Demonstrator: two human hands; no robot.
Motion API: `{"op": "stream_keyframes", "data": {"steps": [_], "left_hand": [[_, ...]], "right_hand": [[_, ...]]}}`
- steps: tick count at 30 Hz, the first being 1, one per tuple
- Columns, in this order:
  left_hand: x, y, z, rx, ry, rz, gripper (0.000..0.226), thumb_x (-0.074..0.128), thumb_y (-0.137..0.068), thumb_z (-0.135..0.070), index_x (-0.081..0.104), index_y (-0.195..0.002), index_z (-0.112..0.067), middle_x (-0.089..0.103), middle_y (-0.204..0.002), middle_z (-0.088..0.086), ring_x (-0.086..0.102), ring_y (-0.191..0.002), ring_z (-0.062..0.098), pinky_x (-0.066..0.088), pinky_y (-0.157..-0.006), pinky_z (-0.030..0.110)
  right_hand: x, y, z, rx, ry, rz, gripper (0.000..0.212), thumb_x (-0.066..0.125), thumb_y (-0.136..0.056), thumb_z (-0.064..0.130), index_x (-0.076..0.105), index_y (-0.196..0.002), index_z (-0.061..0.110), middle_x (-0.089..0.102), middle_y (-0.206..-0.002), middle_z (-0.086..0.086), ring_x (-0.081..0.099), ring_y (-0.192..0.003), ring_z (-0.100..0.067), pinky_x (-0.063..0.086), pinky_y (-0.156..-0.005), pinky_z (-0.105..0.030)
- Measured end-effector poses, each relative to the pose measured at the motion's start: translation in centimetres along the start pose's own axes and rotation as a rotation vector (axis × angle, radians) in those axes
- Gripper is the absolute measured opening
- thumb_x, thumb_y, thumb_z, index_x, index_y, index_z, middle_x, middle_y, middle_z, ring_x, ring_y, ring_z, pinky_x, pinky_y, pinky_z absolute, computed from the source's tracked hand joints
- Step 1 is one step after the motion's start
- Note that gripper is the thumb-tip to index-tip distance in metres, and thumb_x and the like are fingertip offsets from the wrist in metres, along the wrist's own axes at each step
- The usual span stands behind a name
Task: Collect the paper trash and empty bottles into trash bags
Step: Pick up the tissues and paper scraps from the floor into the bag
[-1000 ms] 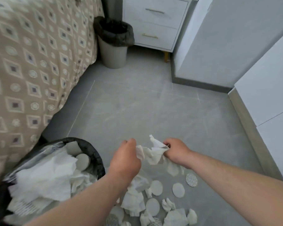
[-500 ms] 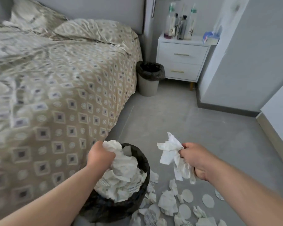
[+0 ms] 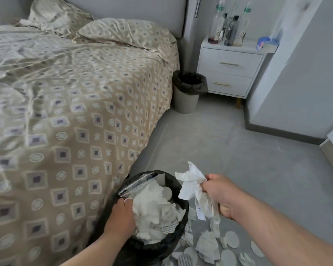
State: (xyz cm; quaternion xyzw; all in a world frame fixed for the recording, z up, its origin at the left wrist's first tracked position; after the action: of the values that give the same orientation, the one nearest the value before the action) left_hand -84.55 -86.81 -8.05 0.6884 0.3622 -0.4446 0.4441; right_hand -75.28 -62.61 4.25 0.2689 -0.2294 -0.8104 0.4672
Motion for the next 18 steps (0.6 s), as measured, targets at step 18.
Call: {"op": "stream_keyframes", "data": {"steps": [18], "left_hand": [[-10.5,3.3,-7.3,0.208,-0.080,0.007,0.102,0.047,-0.073,-0.074,-0.003,-0.150,-0.030,-0.012,-0.159,0.008,-0.011,-0.146,0.026,-0.001,-0.119,0.046]], "right_hand": [[-1.5,-0.8,0.2,-0.014,0.018,-0.045,0.019,0.047,-0.088,-0.004,0.063,-0.087,0.007,0.063,-0.076,-0.014,0.059,-0.064,-0.026,0.050,-0.067,-0.037]]}}
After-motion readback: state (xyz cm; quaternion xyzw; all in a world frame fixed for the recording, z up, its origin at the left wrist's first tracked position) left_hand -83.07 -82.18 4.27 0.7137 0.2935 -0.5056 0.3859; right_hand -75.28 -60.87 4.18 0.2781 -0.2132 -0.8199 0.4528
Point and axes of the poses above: each hand's wrist, its own y-axis away from the middle knuckle, its own x-axis out of the palm, z = x × y, the point moved 4 cm from there along -y, towards the middle knuckle
